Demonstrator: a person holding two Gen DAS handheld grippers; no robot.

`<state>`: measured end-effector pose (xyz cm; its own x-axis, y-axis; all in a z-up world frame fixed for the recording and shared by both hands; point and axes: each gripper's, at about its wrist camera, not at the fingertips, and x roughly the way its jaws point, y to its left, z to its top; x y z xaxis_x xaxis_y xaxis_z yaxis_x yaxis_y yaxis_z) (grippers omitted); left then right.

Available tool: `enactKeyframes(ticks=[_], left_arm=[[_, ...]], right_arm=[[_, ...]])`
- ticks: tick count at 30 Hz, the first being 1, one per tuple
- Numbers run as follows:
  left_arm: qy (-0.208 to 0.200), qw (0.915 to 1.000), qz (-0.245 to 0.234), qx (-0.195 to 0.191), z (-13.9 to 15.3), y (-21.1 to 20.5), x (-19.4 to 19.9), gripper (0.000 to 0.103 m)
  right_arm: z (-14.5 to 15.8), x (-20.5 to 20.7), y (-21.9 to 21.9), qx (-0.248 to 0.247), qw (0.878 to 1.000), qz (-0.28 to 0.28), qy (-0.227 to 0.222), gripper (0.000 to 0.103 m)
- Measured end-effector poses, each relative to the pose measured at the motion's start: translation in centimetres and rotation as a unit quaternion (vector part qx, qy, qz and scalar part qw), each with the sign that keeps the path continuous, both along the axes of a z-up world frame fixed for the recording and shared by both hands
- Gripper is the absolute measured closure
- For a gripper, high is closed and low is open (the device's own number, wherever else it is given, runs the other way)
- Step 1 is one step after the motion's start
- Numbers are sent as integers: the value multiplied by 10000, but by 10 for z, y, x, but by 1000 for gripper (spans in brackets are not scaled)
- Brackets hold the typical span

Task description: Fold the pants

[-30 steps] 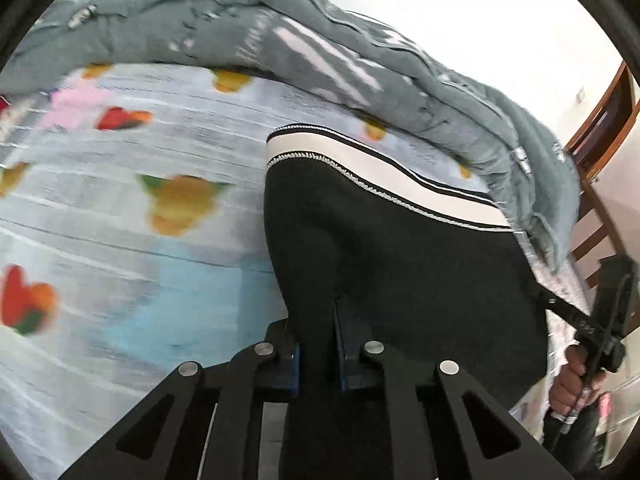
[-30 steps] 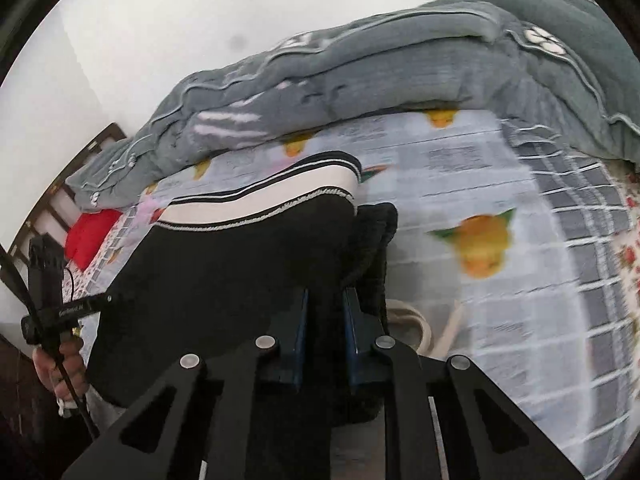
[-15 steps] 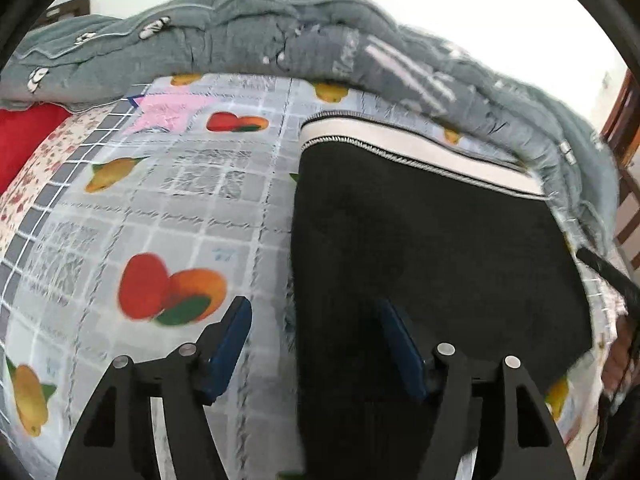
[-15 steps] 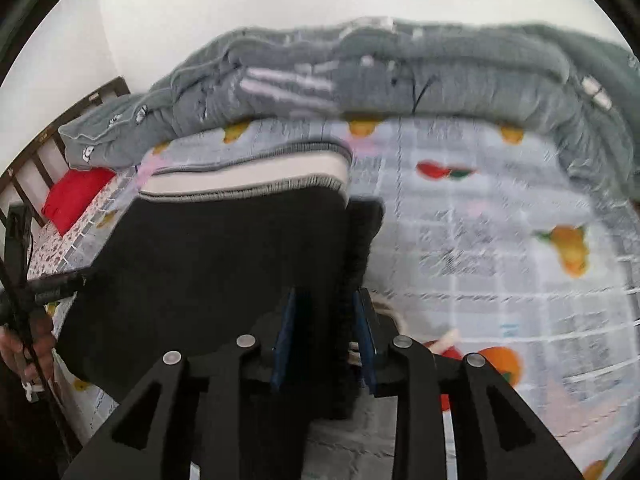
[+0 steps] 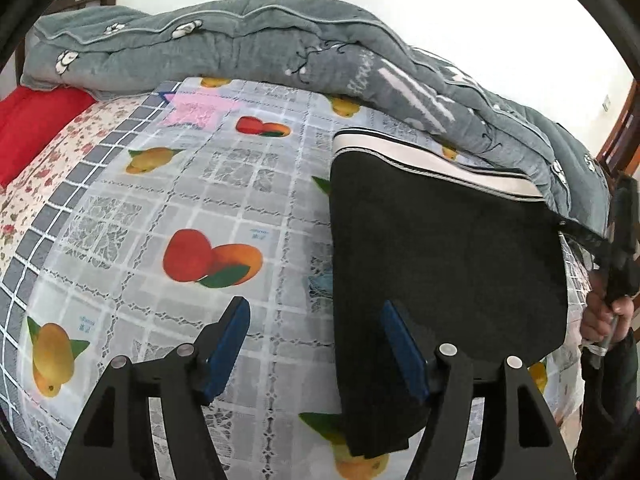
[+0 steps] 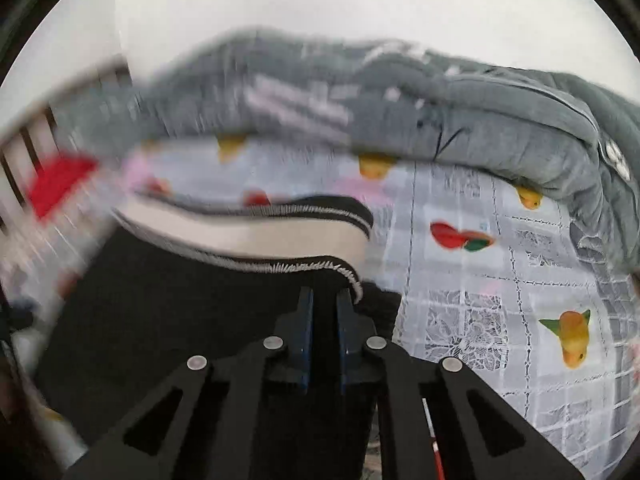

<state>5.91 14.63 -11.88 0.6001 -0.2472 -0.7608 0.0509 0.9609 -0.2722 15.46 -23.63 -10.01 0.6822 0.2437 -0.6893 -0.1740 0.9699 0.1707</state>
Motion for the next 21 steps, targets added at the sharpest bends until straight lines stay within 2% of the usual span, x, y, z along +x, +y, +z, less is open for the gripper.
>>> enactKeyframes(ticks=[2, 4, 6, 7, 10, 11, 14, 17, 21], left_arm=[[-37, 10000, -55, 14, 3, -6, -2, 36], [-116, 9998, -163, 37, 8, -17, 0, 36], [-176, 9994, -229, 167, 13, -30, 4, 36], [-204, 9991, -266, 271, 17, -37, 7, 36], [-442, 9967, -453, 505, 32, -57, 13, 36], [-522, 9958, -492, 563, 37, -62, 18, 36], [-666, 9948, -540, 548, 48, -81, 47, 36], [-690, 9944, -646, 467, 48, -101, 81, 36], [-613, 9929, -632, 806, 27, -127, 127, 36]], right_arm=[[5, -10, -14, 99, 9998, -167, -62, 94], [-12, -9, -15, -153, 9995, -267, 86, 94], [-40, 2, -16, -353, 9974, -352, 525, 90], [-45, 3, -15, -411, 9972, -374, 497, 88], [-24, -3, -14, -472, 9977, -318, 364, 87], [-13, -8, -13, -447, 9981, -381, 161, 86], [5, -7, 1, -531, 9984, -202, -49, 82], [4, 9, 8, -287, 9995, -92, 0, 81], [-20, 36, 14, -148, 9996, -12, 252, 82]])
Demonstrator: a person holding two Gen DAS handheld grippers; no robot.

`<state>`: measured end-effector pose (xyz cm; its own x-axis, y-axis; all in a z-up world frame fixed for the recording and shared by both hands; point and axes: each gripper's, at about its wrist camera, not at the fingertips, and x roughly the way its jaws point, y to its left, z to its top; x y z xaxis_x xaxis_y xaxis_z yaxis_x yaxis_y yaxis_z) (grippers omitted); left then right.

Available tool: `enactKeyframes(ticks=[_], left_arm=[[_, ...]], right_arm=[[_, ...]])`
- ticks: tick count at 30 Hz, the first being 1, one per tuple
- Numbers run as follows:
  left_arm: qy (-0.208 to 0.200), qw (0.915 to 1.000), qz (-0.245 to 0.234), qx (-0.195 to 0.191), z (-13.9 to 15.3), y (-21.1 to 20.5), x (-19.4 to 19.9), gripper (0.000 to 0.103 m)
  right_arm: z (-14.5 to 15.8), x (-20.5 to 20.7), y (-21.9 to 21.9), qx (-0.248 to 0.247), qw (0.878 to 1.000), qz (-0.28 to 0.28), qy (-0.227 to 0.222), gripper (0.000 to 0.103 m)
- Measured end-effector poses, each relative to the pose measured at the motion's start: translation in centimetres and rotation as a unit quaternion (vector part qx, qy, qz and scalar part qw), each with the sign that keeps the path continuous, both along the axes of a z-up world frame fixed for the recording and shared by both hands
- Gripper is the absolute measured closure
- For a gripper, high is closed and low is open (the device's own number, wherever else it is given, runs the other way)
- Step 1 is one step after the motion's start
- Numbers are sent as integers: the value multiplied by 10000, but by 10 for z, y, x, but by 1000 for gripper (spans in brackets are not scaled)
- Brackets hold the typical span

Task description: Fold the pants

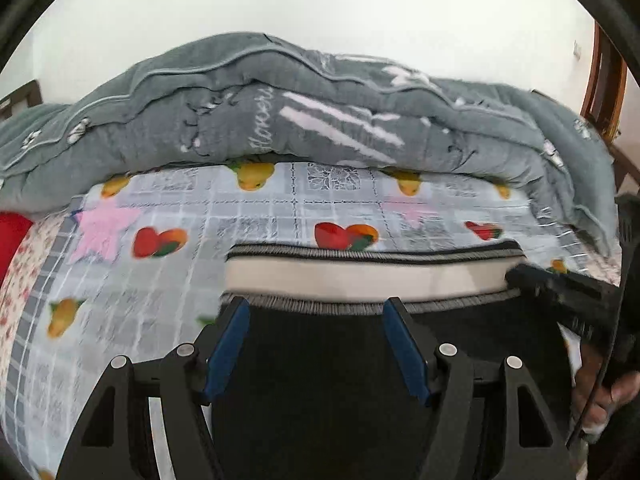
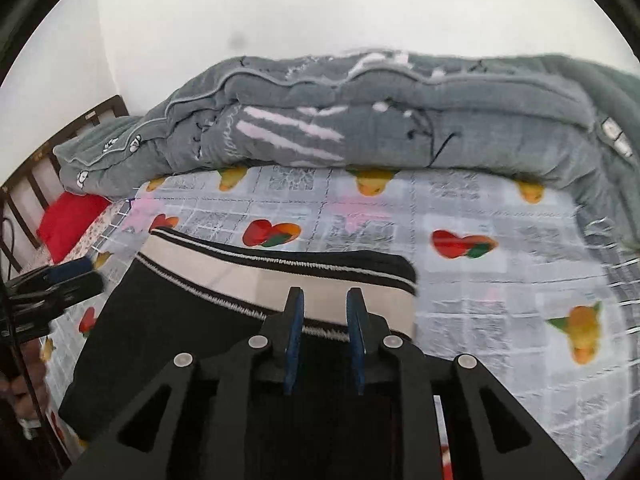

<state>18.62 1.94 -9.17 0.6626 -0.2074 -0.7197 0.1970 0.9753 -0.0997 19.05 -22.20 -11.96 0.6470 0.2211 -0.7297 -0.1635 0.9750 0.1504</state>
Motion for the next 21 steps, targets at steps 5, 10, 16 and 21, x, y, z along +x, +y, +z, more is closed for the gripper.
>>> enactKeyframes(ticks=[5, 10, 16, 21], left_arm=[[319, 9984, 84, 466, -44, -13, 36, 34], [310, 9986, 63, 428, -49, -13, 40, 29], [329, 9986, 33, 423, -51, -13, 41, 27], [312, 9991, 6, 278, -41, -7, 41, 28]], right_arm=[[-24, 22, 5, -360, 9993, 59, 70, 81], [-34, 36, 16, -771, 9969, 117, 41, 81], [-34, 38, 15, -718, 9973, 110, 47, 81], [-21, 39, 21, -853, 9957, 297, 195, 77]])
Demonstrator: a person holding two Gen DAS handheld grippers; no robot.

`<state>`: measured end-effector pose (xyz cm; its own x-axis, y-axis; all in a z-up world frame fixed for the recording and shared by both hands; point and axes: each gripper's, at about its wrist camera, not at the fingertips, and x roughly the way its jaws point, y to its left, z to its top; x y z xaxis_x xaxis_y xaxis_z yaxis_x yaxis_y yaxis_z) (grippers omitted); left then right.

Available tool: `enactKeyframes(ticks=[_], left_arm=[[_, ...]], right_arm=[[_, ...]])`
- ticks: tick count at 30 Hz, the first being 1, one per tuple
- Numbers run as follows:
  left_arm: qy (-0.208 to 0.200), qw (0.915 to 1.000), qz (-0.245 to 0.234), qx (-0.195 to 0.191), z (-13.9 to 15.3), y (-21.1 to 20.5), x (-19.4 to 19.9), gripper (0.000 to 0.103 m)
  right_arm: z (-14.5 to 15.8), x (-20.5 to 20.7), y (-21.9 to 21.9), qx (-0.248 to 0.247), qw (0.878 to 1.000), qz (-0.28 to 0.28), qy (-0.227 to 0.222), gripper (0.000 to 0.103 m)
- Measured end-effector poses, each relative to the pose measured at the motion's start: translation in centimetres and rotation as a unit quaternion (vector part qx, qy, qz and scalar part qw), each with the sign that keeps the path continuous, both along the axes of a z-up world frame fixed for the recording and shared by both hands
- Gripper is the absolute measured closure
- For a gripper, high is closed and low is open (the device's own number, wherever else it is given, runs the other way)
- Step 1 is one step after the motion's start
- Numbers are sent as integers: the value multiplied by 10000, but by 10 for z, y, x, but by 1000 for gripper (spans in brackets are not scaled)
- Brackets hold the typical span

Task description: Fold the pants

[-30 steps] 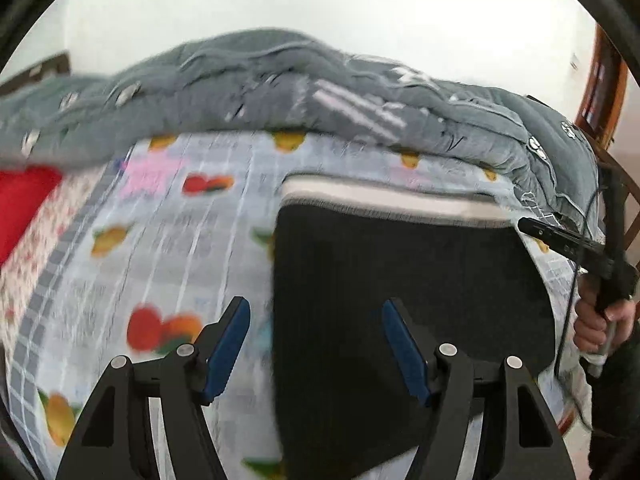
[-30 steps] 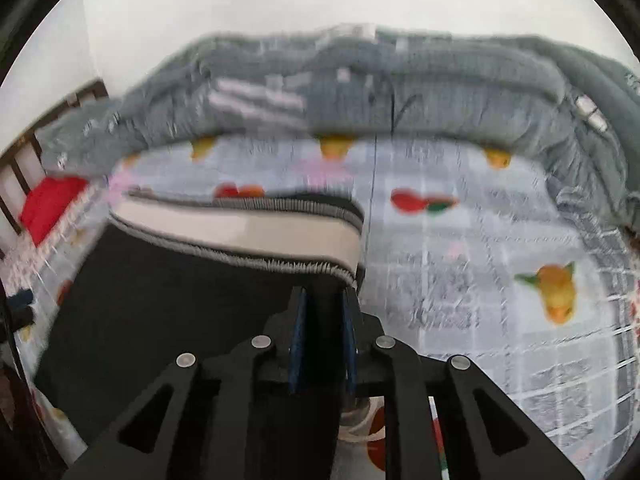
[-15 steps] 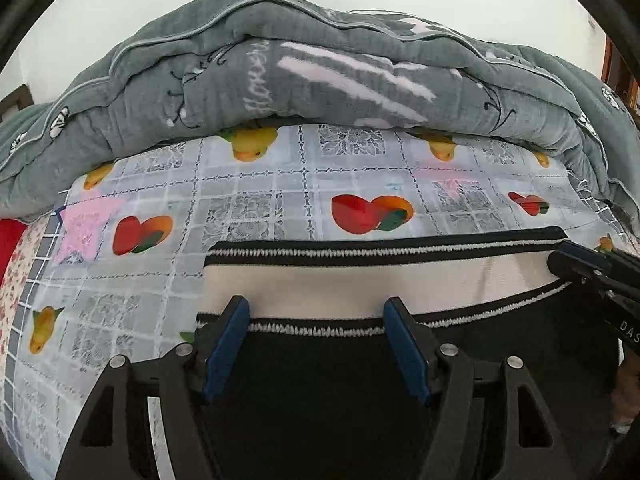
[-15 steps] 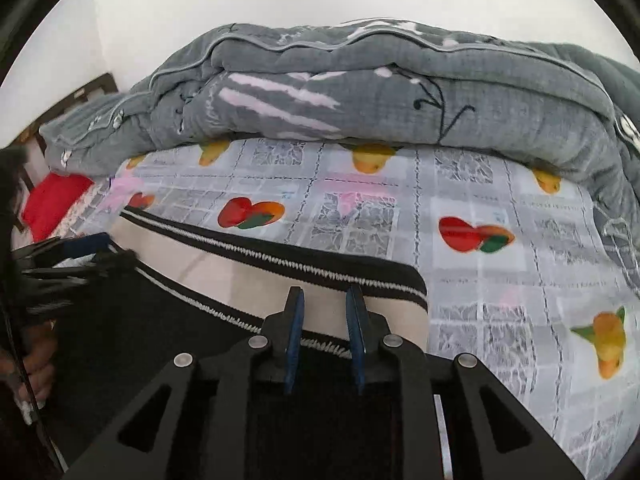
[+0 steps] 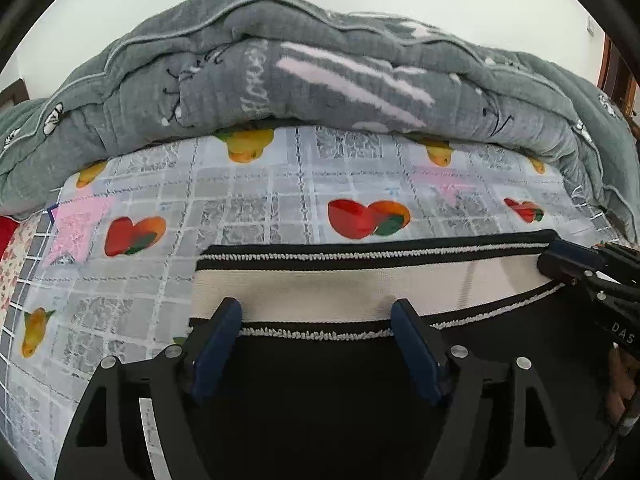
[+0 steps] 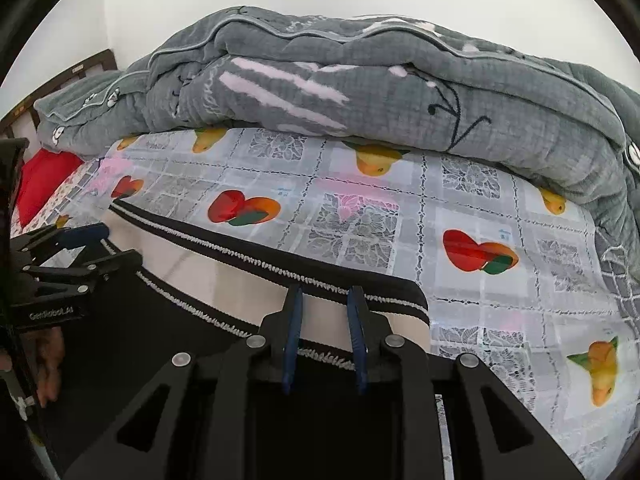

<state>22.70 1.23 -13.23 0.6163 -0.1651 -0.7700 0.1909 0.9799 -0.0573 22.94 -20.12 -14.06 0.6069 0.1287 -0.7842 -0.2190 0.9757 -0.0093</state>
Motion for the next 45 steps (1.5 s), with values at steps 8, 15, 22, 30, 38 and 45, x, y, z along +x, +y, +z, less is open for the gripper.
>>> enactKeyframes(ticks=[8, 15, 22, 30, 38, 45], left_arm=[[404, 9990, -208, 41, -3, 10, -2, 28], [749, 9966, -334, -13, -5, 33, -65, 29], [500, 9961, -694, -200, -2, 47, -163, 28], [607, 9962, -352, 525, -27, 61, -237, 27], [181, 9932, -331, 1099, -27, 65, -249, 27], [-411, 9832, -560, 1688, -23, 36, -239, 83]], right_arm=[[-4, 2, 10, -265, 9995, 144, -8, 74], [14, -43, -12, 199, 9995, -45, 235, 73], [12, -126, -19, 269, 9994, -67, 190, 70], [4, -193, -22, 336, 9993, -165, 21, 69], [2, -226, -30, 544, 9982, -232, 92, 69], [-2, -235, -29, 645, 9974, -301, 117, 69]])
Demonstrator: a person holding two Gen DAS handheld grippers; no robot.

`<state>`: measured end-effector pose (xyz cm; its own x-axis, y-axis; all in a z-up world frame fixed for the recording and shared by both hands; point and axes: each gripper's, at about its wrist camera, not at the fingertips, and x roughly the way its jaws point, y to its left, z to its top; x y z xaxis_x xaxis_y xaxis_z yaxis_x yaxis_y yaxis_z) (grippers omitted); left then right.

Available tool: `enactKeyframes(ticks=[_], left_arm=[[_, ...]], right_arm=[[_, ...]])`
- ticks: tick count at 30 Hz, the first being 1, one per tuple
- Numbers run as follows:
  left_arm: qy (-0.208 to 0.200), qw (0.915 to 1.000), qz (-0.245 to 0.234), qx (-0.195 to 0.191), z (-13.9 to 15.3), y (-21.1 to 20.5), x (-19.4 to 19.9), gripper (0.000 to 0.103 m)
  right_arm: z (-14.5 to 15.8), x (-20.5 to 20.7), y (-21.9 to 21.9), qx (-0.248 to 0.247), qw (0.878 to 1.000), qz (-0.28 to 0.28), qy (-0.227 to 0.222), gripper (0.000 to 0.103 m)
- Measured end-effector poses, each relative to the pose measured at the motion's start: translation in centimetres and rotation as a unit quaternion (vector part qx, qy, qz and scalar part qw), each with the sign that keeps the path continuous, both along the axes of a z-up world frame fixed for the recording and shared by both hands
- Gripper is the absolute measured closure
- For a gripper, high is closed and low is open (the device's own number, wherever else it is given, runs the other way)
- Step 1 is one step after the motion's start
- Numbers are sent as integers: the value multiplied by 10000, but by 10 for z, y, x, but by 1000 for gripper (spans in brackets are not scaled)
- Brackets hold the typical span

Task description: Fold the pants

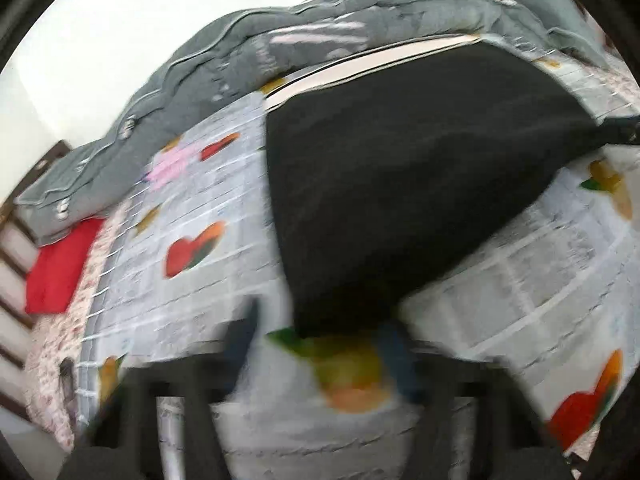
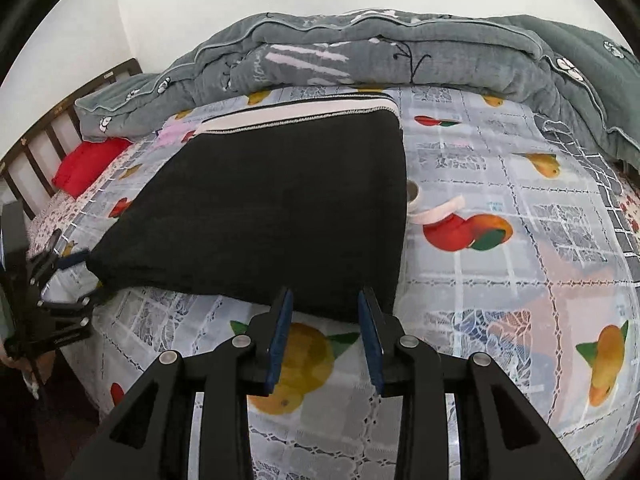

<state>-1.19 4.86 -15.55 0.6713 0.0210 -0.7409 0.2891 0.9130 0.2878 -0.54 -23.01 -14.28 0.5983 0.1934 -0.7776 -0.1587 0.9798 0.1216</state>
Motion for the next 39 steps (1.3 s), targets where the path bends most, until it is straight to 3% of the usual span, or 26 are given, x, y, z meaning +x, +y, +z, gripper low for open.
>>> enactKeyframes(ticks=[1, 2, 4, 6, 7, 8, 11, 14, 18, 21, 24, 26, 28, 29, 31, 34, 35, 39], left_arm=[[-296, 9993, 73, -224, 9, 3, -5, 87], [-546, 9960, 184, -690, 19, 12, -9, 89], [-199, 9901, 470, -1311, 16, 26, 2, 90], [194, 9909, 671, -1149, -7, 29, 12, 90], [94, 9917, 631, -1116, -11, 28, 8, 90], [-14, 9920, 584, -1118, -9, 28, 2, 90], [173, 9898, 509, -1319, -4, 32, -10, 88], [274, 9887, 525, -1379, 0, 39, -25, 88], [344, 9777, 711, -1948, 12, 56, -36, 79], [74, 9731, 563, -2234, 31, 46, -38, 79], [-283, 9741, 304, -2224, 53, 23, -18, 65], [-490, 9712, 75, -2329, 60, 10, 4, 48], [-229, 9677, 77, -2511, 52, 7, 28, 48], [87, 9666, 139, -2556, 39, 5, 42, 48], [332, 9720, 226, -2315, 14, -3, 50, 51], [-151, 9859, -24, -1666, 5, -20, 21, 49], [-172, 9858, -9, -1669, 4, -21, 13, 49], [137, 9737, 105, -2270, 9, -6, 10, 49]], right_arm=[[0, -1, 1, -25, 10000, 17, -12, 69], [0, -3, 1, -82, 10000, 36, -43, 69], [-1, -3, 0, -140, 9998, 54, -93, 69], [-5, -1, 0, -136, 9999, 78, -40, 69], [-8, 0, 0, -162, 9998, 83, 15, 69], [-10, 1, 1, -205, 9997, 106, 43, 69], [-4, -2, 1, -314, 9993, 209, -73, 69], [15, -6, -3, -165, 9986, 262, -417, 69], [32, 0, -3, -47, 9965, 296, -781, 69], [29, 15, 2, -96, 9960, 304, -840, 69], [18, 30, 8, 32, 9968, 317, -734, 69], [7, 37, 12, 43, 9972, 372, -644, 69], [-2, 37, 14, -83, 9975, 343, -609, 69], [-4, 34, 13, -125, 9968, 373, -699, 69], [-6, 29, 14, -268, 9959, 445, -745, 69], [-11, 25, 14, -380, 9954, 533, -695, 69], [-12, 23, 14, -448, 9952, 561, -670, 69], [-15, 21, 11, -373, 9962, 578, -527, 69]])
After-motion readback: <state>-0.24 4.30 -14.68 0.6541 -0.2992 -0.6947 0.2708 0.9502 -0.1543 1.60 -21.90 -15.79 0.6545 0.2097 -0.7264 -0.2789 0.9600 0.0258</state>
